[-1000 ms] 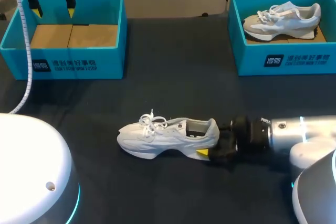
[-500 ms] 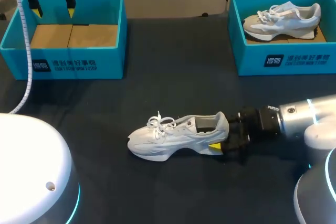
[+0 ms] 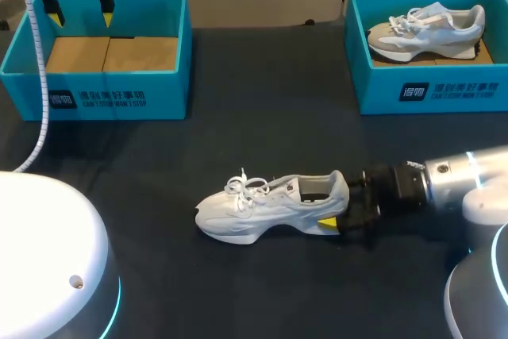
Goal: Take the shoe out of the shoebox, open the shoe tongue, remove and reinsert the insole, then place the shoe into the shoebox
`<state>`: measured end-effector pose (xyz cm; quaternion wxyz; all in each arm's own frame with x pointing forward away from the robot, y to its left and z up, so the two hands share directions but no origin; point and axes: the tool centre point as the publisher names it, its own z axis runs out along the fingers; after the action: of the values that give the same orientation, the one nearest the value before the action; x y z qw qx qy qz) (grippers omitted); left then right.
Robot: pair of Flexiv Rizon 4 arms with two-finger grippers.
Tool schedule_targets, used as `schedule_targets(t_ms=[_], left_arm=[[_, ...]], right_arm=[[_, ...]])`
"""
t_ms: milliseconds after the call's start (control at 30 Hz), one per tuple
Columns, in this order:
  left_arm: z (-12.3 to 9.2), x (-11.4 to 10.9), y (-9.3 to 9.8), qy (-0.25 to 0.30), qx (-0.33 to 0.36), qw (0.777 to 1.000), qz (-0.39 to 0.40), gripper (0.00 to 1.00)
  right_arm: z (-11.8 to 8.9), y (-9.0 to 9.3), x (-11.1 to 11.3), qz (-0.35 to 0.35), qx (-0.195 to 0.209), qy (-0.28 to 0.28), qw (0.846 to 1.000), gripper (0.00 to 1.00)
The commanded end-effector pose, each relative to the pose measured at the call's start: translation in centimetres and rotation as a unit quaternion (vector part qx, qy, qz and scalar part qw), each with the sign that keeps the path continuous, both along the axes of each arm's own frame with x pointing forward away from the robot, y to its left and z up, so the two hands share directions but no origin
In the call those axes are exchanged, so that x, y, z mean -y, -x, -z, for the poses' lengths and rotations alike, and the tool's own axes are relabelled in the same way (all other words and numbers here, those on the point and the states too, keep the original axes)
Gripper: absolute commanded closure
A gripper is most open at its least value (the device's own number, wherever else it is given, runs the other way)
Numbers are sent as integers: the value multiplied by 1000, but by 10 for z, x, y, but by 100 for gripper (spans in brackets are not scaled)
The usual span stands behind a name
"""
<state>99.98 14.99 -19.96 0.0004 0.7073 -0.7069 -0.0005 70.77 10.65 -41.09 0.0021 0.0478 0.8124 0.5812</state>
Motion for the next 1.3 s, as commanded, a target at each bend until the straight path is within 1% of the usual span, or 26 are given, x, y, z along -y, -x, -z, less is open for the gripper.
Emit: schedule_targets(t_ms=[33,333,967,1033,1067,1100,1133,1167,1200,1233,1267,1300], left_arm=[[0,0,0,0,0,1000,0,0],[0,0,0,0,0,1000,0,0],[0,0,0,0,0,1000,0,0],[-6,6,15,-1,6,1000,-11,0],[-7,9,22,-9,8,999,-31,0],[-8,12,32,-10,14,999,-29,0],[-8,15,41,-15,32,998,-48,0],[-9,21,49,-24,29,997,-65,0],[-10,24,59,-22,29,998,-57,0],[-11,30,66,-27,41,996,-74,0],[-11,34,74,-24,58,995,-76,0],[-12,38,82,-19,57,995,-75,0]], right_arm=[[3,3,-5,1,7,-2,1000,100],[6,4,-8,4,12,-6,1000,100],[6,4,-8,4,12,-6,1000,100],[6,4,-8,4,12,-6,1000,100],[6,4,-8,4,12,-6,1000,100],[6,4,-8,4,12,-6,1000,100],[6,4,-8,4,12,-6,1000,100],[6,4,-8,4,12,-6,1000,100],[6,4,-8,4,12,-6,1000,100],[6,4,-8,4,12,-6,1000,100],[6,4,-8,4,12,-6,1000,100],[6,4,-8,4,12,-6,1000,100]])
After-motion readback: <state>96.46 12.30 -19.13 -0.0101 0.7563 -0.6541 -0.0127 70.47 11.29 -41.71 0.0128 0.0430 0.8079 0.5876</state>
